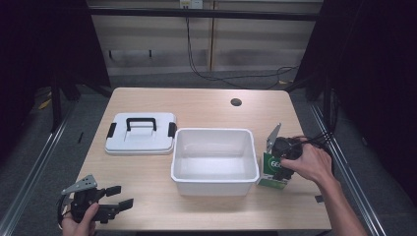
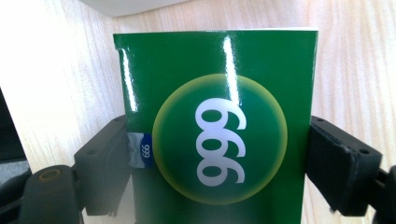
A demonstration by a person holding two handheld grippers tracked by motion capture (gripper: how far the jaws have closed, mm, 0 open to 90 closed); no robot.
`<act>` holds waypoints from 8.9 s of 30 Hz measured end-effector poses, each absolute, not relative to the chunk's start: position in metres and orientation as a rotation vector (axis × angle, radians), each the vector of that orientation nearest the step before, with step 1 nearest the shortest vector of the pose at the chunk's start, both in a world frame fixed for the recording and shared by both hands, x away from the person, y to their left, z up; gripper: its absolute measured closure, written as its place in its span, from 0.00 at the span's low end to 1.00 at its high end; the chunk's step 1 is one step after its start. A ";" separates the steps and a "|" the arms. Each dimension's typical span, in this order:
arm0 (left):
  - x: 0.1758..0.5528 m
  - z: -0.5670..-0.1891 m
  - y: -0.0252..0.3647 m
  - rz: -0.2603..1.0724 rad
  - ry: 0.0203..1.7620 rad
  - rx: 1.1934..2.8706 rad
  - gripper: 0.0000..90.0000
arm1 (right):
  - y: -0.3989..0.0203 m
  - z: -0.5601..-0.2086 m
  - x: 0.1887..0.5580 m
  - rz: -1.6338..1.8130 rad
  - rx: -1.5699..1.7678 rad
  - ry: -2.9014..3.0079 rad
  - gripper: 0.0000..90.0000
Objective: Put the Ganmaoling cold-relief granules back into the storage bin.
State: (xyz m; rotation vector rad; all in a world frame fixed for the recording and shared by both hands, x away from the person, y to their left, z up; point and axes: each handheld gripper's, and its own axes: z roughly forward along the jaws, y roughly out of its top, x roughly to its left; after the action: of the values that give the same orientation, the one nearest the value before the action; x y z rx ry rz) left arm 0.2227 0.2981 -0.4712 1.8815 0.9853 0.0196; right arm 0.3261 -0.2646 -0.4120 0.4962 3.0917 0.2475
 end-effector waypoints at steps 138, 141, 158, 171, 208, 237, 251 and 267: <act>0.222 -0.471 0.299 0.019 0.984 1.875 0.21 | -0.223 -0.267 0.329 0.862 0.382 2.852 0.18; 0.222 -0.471 0.299 0.019 0.987 1.880 0.21 | -0.219 -0.267 0.331 0.843 0.360 2.871 0.18; 0.222 -0.471 0.299 0.018 0.985 1.881 0.21 | -0.189 -0.271 0.343 0.619 0.373 2.990 0.18; 0.222 -0.471 0.299 0.015 0.983 1.879 0.21 | -0.168 -0.286 0.356 0.453 0.356 3.081 0.18; 0.222 -0.471 0.299 0.011 0.981 1.876 0.21 | -0.134 -0.336 0.369 0.191 0.153 3.156 0.18; 0.226 -0.472 0.298 0.000 0.981 1.878 0.21 | -0.131 -0.374 0.372 0.117 0.201 3.194 0.17; 0.226 -0.472 0.297 0.000 0.971 1.882 0.21 | -0.131 -0.390 0.370 0.109 0.215 3.194 0.17; 0.226 -0.471 0.297 0.002 0.968 1.885 0.21 | -0.123 -0.407 0.369 0.003 0.201 3.197 0.16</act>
State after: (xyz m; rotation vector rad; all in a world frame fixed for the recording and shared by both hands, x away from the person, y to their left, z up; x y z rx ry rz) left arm 0.2257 0.2967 -0.4714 1.8854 0.9682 0.0017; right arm 0.3688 -0.1235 -0.4068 0.2007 3.1967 0.0035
